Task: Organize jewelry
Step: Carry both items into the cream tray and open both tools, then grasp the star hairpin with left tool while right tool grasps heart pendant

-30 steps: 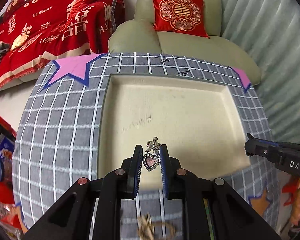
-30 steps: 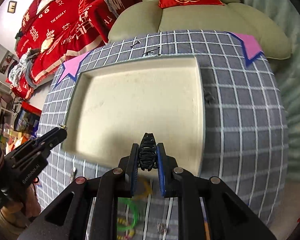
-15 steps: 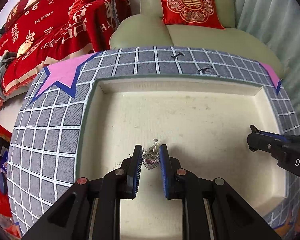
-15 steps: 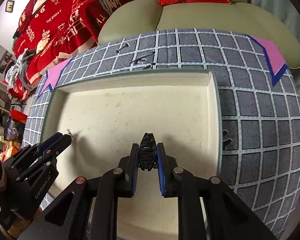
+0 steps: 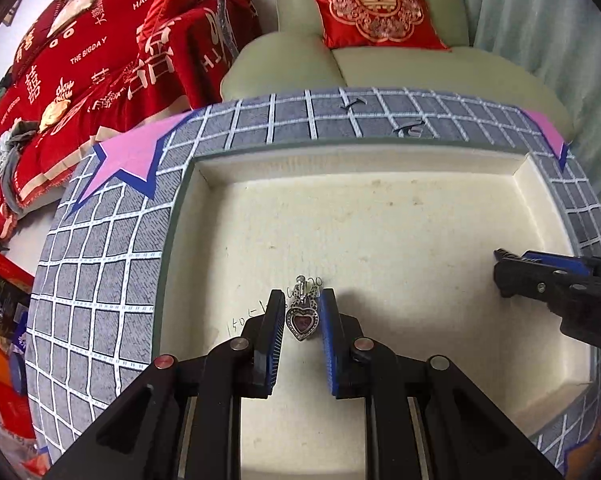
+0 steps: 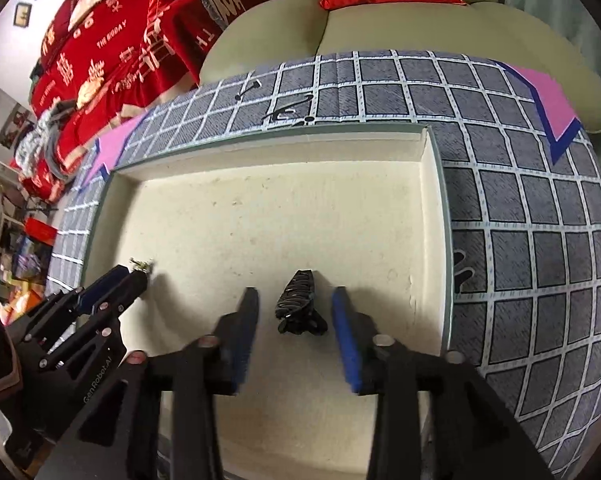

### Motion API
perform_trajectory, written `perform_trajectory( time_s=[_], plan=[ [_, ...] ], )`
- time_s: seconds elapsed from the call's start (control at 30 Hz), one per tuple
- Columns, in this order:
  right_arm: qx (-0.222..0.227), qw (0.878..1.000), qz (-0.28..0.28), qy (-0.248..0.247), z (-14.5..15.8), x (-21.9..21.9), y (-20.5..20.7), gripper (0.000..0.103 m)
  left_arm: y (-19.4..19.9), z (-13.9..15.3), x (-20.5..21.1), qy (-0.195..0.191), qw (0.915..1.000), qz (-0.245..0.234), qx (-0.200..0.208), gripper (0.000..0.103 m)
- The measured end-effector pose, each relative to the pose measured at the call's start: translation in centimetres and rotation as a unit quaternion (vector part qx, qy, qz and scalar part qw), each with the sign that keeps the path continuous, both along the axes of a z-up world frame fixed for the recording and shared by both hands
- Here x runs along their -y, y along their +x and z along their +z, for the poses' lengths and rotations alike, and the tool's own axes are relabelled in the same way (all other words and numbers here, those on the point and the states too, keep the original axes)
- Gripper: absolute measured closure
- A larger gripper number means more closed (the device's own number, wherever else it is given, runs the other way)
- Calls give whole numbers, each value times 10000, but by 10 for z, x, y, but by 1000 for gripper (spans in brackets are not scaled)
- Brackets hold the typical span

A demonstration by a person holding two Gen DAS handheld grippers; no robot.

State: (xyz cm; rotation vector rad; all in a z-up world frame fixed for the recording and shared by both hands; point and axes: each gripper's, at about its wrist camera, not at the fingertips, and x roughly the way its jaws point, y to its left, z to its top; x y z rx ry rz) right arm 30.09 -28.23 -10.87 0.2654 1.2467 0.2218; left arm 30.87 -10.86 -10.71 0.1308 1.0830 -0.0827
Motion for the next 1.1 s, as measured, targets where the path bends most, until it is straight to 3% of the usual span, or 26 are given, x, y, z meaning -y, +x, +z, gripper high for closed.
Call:
perform_trajectory(
  time_s=[0.03, 0.07, 0.1, 0.13, 0.2, 0.27, 0.4, 0.47, 0.7, 1.1],
  plan=[
    [1, 10000, -42, 49, 1, 2, -1, 54, -1, 2, 0, -34, 10000, -5, 10, 75],
    [1, 9999, -99, 95, 3, 4, -2, 54, -2, 3, -1, -56, 10000, -7, 4, 62],
    [-3, 9998, -146, 144, 4, 7, -2, 54, -3, 4, -1, -74, 10000, 7, -16, 18],
    [-3, 9996, -197, 200, 6, 9, -3, 53, -4, 7, -2, -66, 10000, 65, 34, 0],
    [26, 9992, -274, 293, 11, 13, -7, 52, -11, 17, -5, -89, 9993, 133, 326, 0],
    [91, 9987, -316, 380, 19, 15, -11, 42, -11, 21, -5, -131, 9995, 83, 261, 0],
    [249, 9969, -398, 626, 37, 17, -22, 36, -22, 34, -11, -120, 9991, 90, 400, 0],
    [335, 9957, -446, 745, 45, 18, -29, 19, -30, 40, -15, -178, 9989, 76, 425, 0],
    [451, 9900, -680, 1150, 62, 25, -64, 12, -70, 50, -33, -247, 9994, 30, 230, 0],
    [560, 9889, -1003, 945, 82, 31, -129, 11, -150, 36, -78, -39, 9989, 420, -179, 0]
  ],
)
